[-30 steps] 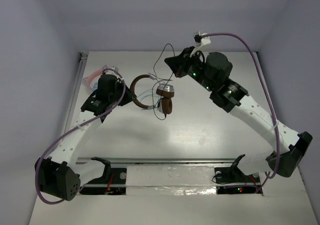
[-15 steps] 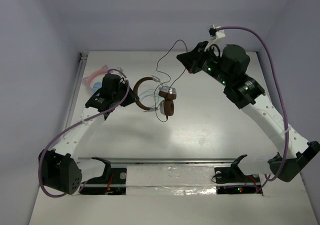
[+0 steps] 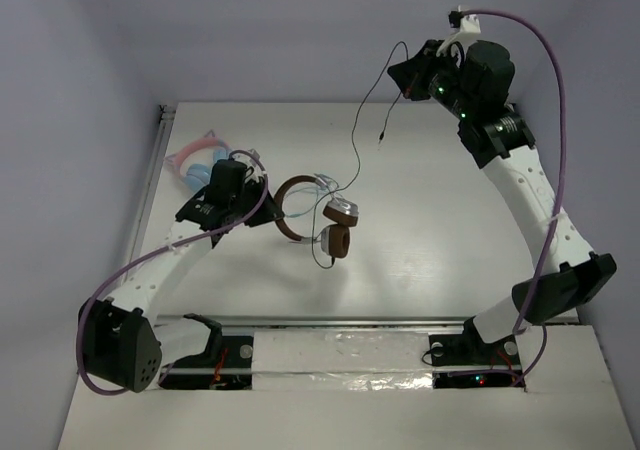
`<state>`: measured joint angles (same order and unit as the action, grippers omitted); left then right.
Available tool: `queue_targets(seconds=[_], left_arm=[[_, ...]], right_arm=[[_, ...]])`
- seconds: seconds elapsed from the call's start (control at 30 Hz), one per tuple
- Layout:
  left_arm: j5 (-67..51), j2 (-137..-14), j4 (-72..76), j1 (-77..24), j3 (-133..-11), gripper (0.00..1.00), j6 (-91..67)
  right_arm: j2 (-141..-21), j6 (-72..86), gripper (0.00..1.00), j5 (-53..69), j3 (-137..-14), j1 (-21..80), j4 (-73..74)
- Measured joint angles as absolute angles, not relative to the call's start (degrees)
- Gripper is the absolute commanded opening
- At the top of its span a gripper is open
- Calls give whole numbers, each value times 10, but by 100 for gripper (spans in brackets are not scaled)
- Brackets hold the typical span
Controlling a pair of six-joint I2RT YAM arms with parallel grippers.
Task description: Wrap the headphones
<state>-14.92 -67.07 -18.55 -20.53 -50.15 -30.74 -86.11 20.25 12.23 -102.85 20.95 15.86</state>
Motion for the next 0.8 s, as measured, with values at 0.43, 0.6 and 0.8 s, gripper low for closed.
queue_targets(seconds=[0.43, 0.6, 0.8], left_arm=[[-261, -623, -198, -205, -502, 0, -281], [-271, -619, -196, -196, -528, 0, -298], [-282, -641, -160, -184, -594, 0, -335]], right_arm=[[-926, 219, 0, 91, -852, 172, 96], [-825, 258, 0, 96, -663, 177, 27], [-743, 288, 0, 94, -531, 237, -37]])
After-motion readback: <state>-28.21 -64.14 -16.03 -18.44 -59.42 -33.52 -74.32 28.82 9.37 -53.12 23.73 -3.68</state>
